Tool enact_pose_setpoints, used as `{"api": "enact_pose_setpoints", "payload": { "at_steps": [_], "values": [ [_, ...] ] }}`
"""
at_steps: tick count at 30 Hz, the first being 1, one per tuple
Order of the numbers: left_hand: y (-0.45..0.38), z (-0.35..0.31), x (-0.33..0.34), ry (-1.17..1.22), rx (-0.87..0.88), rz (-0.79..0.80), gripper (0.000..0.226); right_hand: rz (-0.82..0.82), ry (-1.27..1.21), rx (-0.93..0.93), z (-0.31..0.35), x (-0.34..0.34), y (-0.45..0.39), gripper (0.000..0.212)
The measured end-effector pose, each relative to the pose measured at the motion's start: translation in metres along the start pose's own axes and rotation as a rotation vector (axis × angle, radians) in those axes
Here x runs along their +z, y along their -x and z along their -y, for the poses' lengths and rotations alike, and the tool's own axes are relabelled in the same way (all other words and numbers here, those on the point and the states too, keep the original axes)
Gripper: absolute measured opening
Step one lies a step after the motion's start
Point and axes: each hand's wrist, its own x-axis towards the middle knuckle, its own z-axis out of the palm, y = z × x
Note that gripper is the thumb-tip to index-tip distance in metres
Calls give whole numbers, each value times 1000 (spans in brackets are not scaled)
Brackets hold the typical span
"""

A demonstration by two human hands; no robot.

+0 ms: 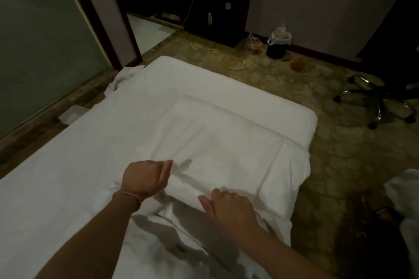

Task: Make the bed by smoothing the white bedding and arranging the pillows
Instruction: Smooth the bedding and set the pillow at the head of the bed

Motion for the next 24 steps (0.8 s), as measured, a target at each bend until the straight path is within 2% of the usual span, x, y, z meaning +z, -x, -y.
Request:
{"api": "enact_pose_setpoints", "payload": {
  "at_steps": [2,4,6,8,10,11,14,16,18,20,21,24],
  "values": [
    [21,2,20,-16,52,29,68,2,29,-8,4,20,19,68],
    [35,0,42,-12,90,72,59,84,22,1,5,39,32,56],
    [42,-3,62,-31,80,133,51,308,9,51,-1,59,38,51],
    [39,-5,71,-58,54,164,50,455,16,27,-10,75,39,74],
    [21,-7,67,-61,60,155,56,476,33,-79,-16,72,33,104],
    [8,-8,61,-47,37,126,59,483,34,-138,-20,64,30,105],
    [-32,-5,46,42,-175,-21,67,408,-123,-166,-34,38,11,62],
    [-53,-1,43,41,-262,-8,66,158,-176,91,-50,37,-5,60],
    [-67,-2,47,23,-339,95,64,73,-193,394,-61,32,-22,73],
    [-77,-9,52,15,-392,174,70,154,-194,501,-64,31,-36,96],
    [-80,-14,56,10,-416,207,74,249,-182,536,-66,32,-42,99],
    [-80,-21,75,-13,-464,265,83,335,-171,588,-76,54,-43,82]
  ]
}}
